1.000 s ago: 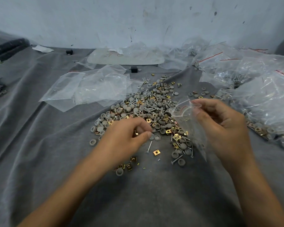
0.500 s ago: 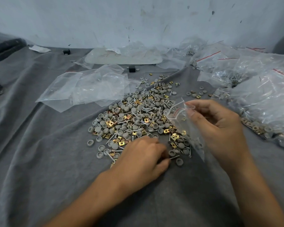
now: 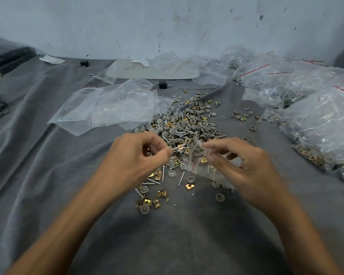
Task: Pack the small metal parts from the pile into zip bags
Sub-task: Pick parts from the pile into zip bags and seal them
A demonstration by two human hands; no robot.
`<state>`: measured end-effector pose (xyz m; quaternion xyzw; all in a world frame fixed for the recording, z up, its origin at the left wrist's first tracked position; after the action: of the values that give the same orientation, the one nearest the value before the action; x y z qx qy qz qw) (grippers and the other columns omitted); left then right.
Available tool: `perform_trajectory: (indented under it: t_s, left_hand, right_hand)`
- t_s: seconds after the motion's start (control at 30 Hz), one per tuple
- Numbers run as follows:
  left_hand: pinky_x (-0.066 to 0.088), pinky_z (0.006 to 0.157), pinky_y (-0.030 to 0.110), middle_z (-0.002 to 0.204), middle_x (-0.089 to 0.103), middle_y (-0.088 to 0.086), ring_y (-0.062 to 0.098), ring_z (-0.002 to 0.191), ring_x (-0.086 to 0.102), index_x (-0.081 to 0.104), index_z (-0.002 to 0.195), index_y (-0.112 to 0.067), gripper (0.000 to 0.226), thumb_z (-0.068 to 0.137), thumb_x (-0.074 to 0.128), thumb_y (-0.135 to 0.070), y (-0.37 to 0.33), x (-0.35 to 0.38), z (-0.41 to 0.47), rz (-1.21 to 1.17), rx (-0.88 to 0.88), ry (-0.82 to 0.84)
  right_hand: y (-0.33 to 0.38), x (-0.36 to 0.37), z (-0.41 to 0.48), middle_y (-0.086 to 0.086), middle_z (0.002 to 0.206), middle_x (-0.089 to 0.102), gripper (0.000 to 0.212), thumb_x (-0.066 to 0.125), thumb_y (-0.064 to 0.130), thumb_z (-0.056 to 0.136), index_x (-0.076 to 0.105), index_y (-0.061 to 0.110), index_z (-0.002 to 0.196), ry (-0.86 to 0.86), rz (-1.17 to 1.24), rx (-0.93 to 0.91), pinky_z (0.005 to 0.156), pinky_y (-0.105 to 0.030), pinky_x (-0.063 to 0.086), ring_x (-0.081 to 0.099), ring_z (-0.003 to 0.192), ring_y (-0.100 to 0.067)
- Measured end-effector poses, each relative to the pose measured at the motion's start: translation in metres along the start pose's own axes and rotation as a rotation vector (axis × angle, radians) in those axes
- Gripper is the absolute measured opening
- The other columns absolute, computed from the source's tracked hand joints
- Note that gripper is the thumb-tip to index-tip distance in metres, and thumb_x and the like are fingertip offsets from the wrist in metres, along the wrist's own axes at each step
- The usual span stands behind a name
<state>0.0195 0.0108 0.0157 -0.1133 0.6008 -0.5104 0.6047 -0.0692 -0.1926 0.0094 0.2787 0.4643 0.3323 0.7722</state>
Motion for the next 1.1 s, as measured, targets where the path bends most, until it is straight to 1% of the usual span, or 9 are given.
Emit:
perform_trajectory:
  t_s: [0.17,0.3,0.4,0.5,0.63,0.8,0.93,1.0,1.1]
  left_hand:
    - [0.037,0.054,0.018,0.068,0.065,-0.021,-0.003,0.055,0.053,0.071,0.078,-0.033,0.016,0.084,0.071,-0.048,-0.004,0.023,0.0,0.025,0.016,0.08]
    - [0.04,0.051,0.014,0.073,0.067,-0.022,-0.004,0.055,0.053,0.072,0.089,-0.036,0.026,0.082,0.064,-0.059,0.003,0.005,0.005,-0.039,-0.016,0.043]
    - [0.046,0.053,0.026,0.068,0.065,-0.016,0.0,0.055,0.053,0.07,0.085,-0.036,0.02,0.083,0.063,-0.054,0.017,-0.025,0.01,0.073,-0.075,-0.04]
    - [0.056,0.066,0.036,0.072,0.068,-0.01,0.011,0.066,0.065,0.07,0.08,-0.031,0.017,0.087,0.068,-0.046,0.034,-0.039,0.012,0.261,-0.19,0.026]
    - [0.048,0.064,0.028,0.071,0.07,-0.011,0.002,0.067,0.064,0.071,0.08,-0.029,0.017,0.087,0.072,-0.044,0.056,-0.038,0.006,0.471,-0.307,0.255]
    - [0.04,0.06,0.017,0.081,0.068,-0.018,-0.008,0.073,0.06,0.069,0.086,-0.035,0.026,0.077,0.076,-0.059,0.06,-0.025,-0.004,0.543,-0.321,0.453]
    - [0.042,0.061,0.013,0.083,0.066,-0.022,-0.014,0.078,0.056,0.067,0.087,-0.041,0.017,0.078,0.081,-0.04,0.056,-0.021,-0.008,0.56,-0.243,0.52]
    - [0.043,0.063,0.009,0.087,0.062,-0.021,-0.016,0.08,0.052,0.064,0.091,-0.045,0.025,0.08,0.08,-0.028,0.053,-0.017,-0.011,0.52,-0.204,0.574]
    - [0.042,0.061,0.01,0.093,0.06,-0.018,-0.008,0.078,0.054,0.062,0.096,-0.048,0.028,0.082,0.078,-0.029,0.052,-0.009,-0.015,0.558,-0.185,0.615]
  right_hand:
    - [0.004,0.004,-0.001,0.018,0.104,0.072,0.028,0.073,0.018,0.091,0.072,0.037,0.111,0.024,-0.012,-0.036,0.09,-0.028,0.049,0.064,0.104,-0.005]
    - [-0.004,-0.004,0.0,0.014,0.097,0.072,0.027,0.074,0.015,0.091,0.075,0.033,0.111,-0.03,0.046,0.005,0.084,-0.031,0.052,0.066,0.096,-0.009]
    - [-0.008,-0.011,0.001,0.011,0.095,0.073,0.026,0.073,0.015,0.092,0.075,0.034,0.11,-0.081,0.074,0.024,0.083,-0.032,0.054,0.067,0.092,-0.01]
    - [-0.008,-0.014,0.001,0.01,0.096,0.074,0.025,0.073,0.015,0.092,0.075,0.034,0.108,-0.119,0.081,0.023,0.082,-0.031,0.054,0.068,0.091,-0.01]
    - [-0.007,-0.016,0.001,0.011,0.095,0.075,0.024,0.073,0.015,0.092,0.075,0.033,0.107,-0.136,0.085,0.025,0.082,-0.029,0.054,0.069,0.091,-0.011]
    - [-0.007,-0.015,0.001,0.012,0.095,0.075,0.026,0.073,0.016,0.092,0.075,0.037,0.106,-0.129,0.088,0.025,0.082,-0.028,0.054,0.069,0.091,-0.01]
    - [-0.007,-0.017,0.001,0.013,0.094,0.075,0.028,0.074,0.015,0.092,0.074,0.039,0.105,-0.133,0.084,0.02,0.082,-0.03,0.054,0.069,0.091,-0.011]
    - [-0.007,-0.016,0.002,0.013,0.094,0.075,0.029,0.074,0.014,0.092,0.074,0.04,0.104,-0.133,0.089,0.016,0.081,-0.03,0.054,0.069,0.09,-0.011]
    - [-0.007,-0.016,0.002,0.013,0.094,0.075,0.029,0.074,0.015,0.091,0.074,0.04,0.104,-0.134,0.101,0.014,0.081,-0.031,0.055,0.07,0.088,-0.011]
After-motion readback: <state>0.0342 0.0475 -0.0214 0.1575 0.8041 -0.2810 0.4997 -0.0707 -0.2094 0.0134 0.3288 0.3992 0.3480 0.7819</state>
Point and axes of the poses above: each hand's wrist, its own z-axis towards the middle knuckle, its own x-axis out of the palm, y = z × x, the point moved 7 cm from there along z, towards the middle knuckle
